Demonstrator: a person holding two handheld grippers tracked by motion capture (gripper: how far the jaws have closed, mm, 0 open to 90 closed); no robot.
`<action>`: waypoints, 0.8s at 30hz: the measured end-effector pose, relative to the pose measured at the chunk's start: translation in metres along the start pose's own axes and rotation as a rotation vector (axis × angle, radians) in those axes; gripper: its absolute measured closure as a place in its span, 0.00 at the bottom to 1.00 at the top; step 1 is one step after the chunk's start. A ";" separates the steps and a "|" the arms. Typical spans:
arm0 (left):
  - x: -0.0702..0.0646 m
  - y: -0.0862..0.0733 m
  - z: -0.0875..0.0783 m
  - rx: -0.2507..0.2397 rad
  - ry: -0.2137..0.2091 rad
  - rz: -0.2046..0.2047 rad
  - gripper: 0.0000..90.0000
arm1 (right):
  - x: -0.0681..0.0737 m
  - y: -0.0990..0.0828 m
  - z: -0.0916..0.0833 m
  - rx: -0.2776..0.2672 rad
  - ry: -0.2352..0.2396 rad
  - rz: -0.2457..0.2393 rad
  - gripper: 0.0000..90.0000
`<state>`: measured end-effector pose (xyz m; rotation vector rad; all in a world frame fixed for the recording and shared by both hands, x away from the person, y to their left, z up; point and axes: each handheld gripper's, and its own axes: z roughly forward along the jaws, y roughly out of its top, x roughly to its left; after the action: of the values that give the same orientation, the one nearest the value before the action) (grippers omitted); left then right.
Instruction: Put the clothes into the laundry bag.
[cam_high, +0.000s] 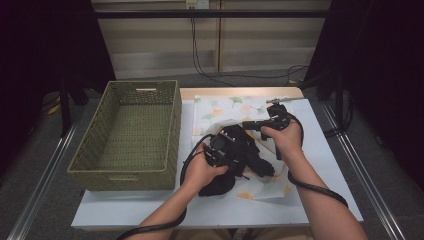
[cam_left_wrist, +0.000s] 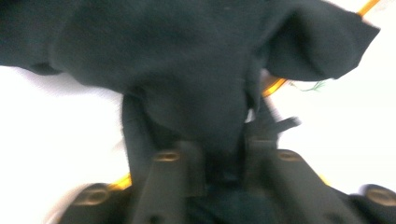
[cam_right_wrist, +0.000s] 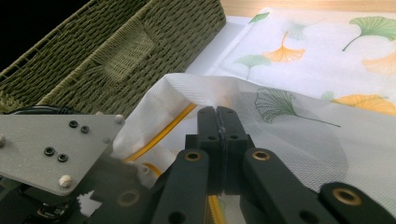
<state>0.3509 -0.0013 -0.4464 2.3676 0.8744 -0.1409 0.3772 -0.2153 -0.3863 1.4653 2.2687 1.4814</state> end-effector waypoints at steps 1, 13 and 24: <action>0.001 0.000 0.001 0.000 -0.003 0.001 0.86 | -0.001 0.000 0.000 -0.004 0.000 0.003 1.00; 0.004 0.008 -0.013 -0.015 -0.035 -0.033 0.91 | 0.001 0.002 -0.001 0.000 0.001 -0.008 1.00; 0.003 0.024 -0.019 -0.075 -0.043 -0.056 0.91 | 0.004 0.002 0.001 -0.002 0.019 -0.009 1.00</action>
<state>0.3660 -0.0032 -0.4193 2.2639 0.9105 -0.1781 0.3772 -0.2113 -0.3837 1.4444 2.2805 1.5011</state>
